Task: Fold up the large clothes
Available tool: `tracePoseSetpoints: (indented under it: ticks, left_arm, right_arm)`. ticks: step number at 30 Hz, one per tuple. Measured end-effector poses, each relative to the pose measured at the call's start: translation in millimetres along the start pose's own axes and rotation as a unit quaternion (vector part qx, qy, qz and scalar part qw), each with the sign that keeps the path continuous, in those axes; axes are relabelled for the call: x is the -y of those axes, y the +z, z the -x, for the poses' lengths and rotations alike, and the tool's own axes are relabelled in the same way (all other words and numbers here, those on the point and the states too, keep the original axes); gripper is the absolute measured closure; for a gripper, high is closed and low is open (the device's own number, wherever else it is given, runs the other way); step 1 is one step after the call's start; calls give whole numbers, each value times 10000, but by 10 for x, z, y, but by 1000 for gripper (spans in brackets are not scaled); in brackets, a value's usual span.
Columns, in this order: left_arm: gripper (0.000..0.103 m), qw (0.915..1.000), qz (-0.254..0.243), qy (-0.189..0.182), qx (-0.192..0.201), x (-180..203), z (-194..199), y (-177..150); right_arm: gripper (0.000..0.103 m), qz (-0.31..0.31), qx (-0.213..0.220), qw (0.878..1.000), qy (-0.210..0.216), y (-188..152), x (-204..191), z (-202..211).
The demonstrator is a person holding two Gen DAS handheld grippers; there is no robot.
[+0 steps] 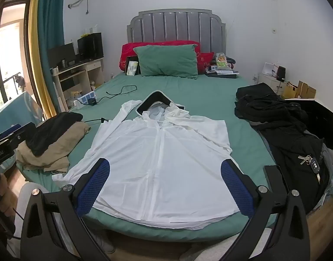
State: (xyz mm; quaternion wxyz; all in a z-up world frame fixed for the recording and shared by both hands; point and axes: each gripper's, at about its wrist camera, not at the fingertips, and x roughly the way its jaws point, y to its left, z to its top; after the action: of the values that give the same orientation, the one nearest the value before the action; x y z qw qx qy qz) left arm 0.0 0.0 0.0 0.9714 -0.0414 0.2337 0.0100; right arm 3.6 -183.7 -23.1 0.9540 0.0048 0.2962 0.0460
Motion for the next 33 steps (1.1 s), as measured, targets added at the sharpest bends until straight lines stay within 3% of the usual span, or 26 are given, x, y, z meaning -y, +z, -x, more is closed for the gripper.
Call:
tracePoseSetpoints:
  ticks: [33]
  left_arm:
    - [11,9999,74,-70,23,31,58,-68]
  right_arm:
    - [2,-11,-8,10000,-22,-8,21,3]
